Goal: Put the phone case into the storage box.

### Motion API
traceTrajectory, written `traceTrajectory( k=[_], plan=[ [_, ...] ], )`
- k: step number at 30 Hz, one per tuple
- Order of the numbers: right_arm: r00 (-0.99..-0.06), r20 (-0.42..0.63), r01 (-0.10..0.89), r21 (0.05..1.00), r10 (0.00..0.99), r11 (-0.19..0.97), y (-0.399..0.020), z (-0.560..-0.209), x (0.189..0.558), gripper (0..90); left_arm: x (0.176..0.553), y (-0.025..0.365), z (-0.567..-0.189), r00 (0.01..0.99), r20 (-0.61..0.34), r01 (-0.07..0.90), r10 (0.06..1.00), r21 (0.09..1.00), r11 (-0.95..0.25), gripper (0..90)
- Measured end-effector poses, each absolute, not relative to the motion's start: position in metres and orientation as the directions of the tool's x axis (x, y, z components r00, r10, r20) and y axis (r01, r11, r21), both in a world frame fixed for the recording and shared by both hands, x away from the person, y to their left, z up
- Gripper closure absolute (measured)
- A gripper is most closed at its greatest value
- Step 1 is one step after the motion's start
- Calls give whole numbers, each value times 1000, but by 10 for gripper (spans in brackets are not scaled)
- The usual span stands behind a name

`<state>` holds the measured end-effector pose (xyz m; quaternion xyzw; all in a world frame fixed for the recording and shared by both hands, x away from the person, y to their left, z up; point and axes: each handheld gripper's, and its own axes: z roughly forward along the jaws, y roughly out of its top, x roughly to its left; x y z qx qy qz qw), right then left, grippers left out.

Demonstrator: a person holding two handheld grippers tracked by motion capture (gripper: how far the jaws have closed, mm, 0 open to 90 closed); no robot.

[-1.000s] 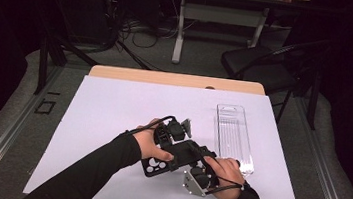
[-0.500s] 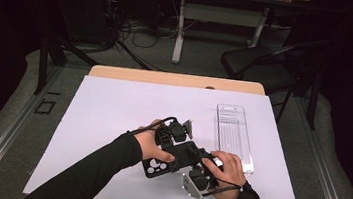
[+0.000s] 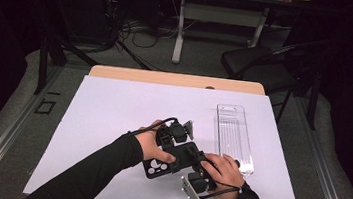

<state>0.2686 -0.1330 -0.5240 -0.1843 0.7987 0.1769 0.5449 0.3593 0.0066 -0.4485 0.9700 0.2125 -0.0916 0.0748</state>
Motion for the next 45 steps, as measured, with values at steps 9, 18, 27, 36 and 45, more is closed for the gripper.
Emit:
traceTrajectory(
  k=[9, 18, 27, 36, 45],
  plan=[
    [-307, -942, -483, 33, -134, 875, -132, -525, 268, 677, 359, 7, -447, 887, -220, 435, 405, 109, -894, 144],
    [-283, -949, -472, 10, -141, 882, -132, -527, 268, 718, 359, 7, -448, 885, -228, 439, 407, 111, -892, 144],
    [-260, -953, -474, -16, -157, 880, -131, -529, 269, 748, 359, 7, -446, 882, -244, 440, 404, 120, -890, 143],
    [-238, -957, -475, -35, -166, 880, -130, -531, 269, 781, 359, 6, -447, 880, -250, 442, 404, 121, -889, 143],
    [-227, -959, -475, -41, -167, 879, -131, -530, 269, 818, 359, 7, -448, 878, -258, 445, 404, 124, -887, 143]
  ],
)
